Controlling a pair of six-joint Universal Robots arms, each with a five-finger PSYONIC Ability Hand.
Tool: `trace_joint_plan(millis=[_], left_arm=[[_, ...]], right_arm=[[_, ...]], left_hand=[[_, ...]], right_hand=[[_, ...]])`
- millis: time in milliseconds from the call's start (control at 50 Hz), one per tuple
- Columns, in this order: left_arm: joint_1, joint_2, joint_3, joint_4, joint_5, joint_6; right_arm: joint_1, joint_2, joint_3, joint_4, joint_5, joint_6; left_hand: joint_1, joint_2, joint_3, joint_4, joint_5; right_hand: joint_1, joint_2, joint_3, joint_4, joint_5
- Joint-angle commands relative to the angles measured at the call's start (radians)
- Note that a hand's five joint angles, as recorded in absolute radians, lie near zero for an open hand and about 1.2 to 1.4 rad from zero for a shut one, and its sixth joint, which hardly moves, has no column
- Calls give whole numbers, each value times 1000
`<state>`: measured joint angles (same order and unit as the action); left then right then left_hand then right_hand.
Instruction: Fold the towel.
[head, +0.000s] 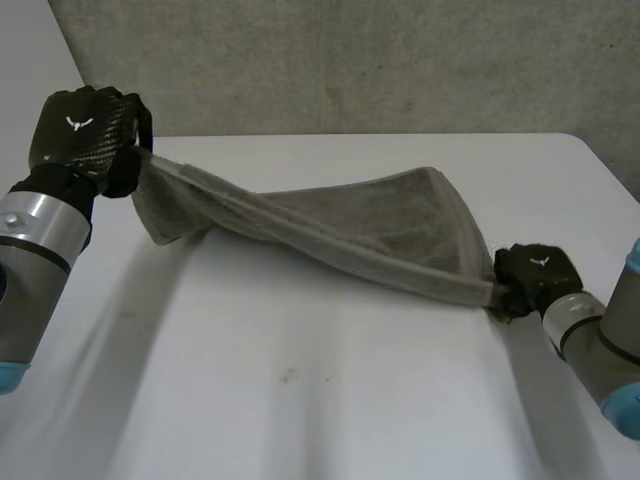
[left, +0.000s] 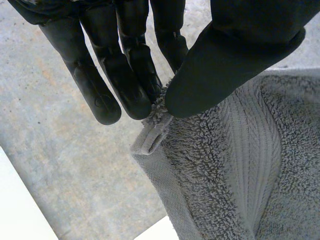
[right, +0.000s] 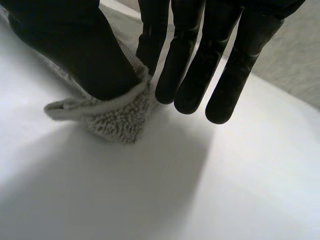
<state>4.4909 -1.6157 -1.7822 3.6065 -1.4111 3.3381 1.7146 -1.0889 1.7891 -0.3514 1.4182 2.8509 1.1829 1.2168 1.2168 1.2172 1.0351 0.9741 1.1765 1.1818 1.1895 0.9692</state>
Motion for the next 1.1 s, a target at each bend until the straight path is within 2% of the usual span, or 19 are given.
trace_joint_plan(millis=[20, 100, 160, 200, 360, 440, 540, 640, 680, 760, 800, 880, 920, 960, 980, 1020, 1040, 1060, 1100], left_arm=[[5, 8, -14, -43, 4, 12], [25, 45, -8, -150, 6, 18], [41, 80, -8, -192, 7, 20], [91, 141, 0, -270, 14, 18], [143, 312, 64, -364, 59, 14], [142, 330, 90, -393, 78, 12], [133, 313, 95, -451, 83, 18], [133, 178, 84, -473, 80, 47], [125, 46, 89, -479, 75, 110], [91, -104, 122, -477, 63, 193], [32, -238, 220, -480, 34, 253], [-16, -324, 356, -477, -17, 265], [-24, -349, 454, -473, -39, 253], [-47, -374, 654, -430, -58, 216], [-47, -374, 655, -430, -58, 216], [-59, -377, 764, -385, -66, 178], [-68, -372, 843, -327, -71, 125], [-68, -360, 890, -265, -83, 66], [-65, -345, 920, -199, -103, 7]], right_arm=[[-9, -159, -52, 49, 2, -77], [-24, -323, -147, 263, -34, -232], [-43, -364, -188, 347, -50, -285], [-79, -432, -272, 504, -74, -364], [-92, -605, -503, 652, -99, -401], [-96, -603, -559, 736, -108, -407], [-101, -503, -576, 878, -145, -426], [-78, -294, -571, 1003, -125, -579], [-73, -249, -576, 1012, -114, -608], [-55, -166, -603, 1008, -78, -625], [-23, -87, -693, 956, -29, -616], [28, -29, -794, 836, 10, -602], [45, -11, -849, 756, 28, -601], [68, 4, -946, 561, 63, -584], [68, 4, -947, 560, 64, -584], [82, -20, -990, 314, 99, -536], [82, -20, -990, 313, 99, -536], [91, -54, -975, 193, 110, -500], [94, -93, -943, 102, 113, -463]], left_hand=[[213, 180, 179, 179, 187], [213, 180, 179, 179, 187], [213, 180, 179, 179, 187], [213, 180, 179, 179, 187], [213, 180, 179, 179, 187], [213, 180, 179, 179, 187], [213, 180, 179, 179, 187], [213, 180, 179, 179, 187], [213, 180, 179, 179, 187], [213, 180, 179, 179, 187], [213, 180, 179, 179, 187], [213, 180, 179, 179, 187], [213, 180, 179, 179, 187], [213, 180, 179, 179, 187], [213, 180, 179, 179, 187], [213, 180, 179, 179, 187], [213, 180, 179, 179, 187], [213, 180, 179, 179, 187], [213, 180, 179, 179, 187]], right_hand=[[422, 220, 214, 207, 253], [422, 220, 214, 207, 253], [422, 220, 214, 207, 253], [422, 220, 214, 207, 253], [422, 220, 214, 207, 253], [422, 220, 214, 207, 253], [422, 220, 214, 207, 253], [422, 220, 214, 207, 253], [422, 220, 214, 207, 253], [422, 220, 214, 207, 253], [422, 220, 214, 207, 253], [422, 220, 214, 207, 253], [422, 220, 214, 207, 253], [422, 220, 214, 207, 253], [422, 220, 214, 207, 253], [422, 220, 214, 207, 253], [422, 220, 214, 207, 253], [422, 220, 214, 207, 253], [422, 220, 214, 207, 253]])
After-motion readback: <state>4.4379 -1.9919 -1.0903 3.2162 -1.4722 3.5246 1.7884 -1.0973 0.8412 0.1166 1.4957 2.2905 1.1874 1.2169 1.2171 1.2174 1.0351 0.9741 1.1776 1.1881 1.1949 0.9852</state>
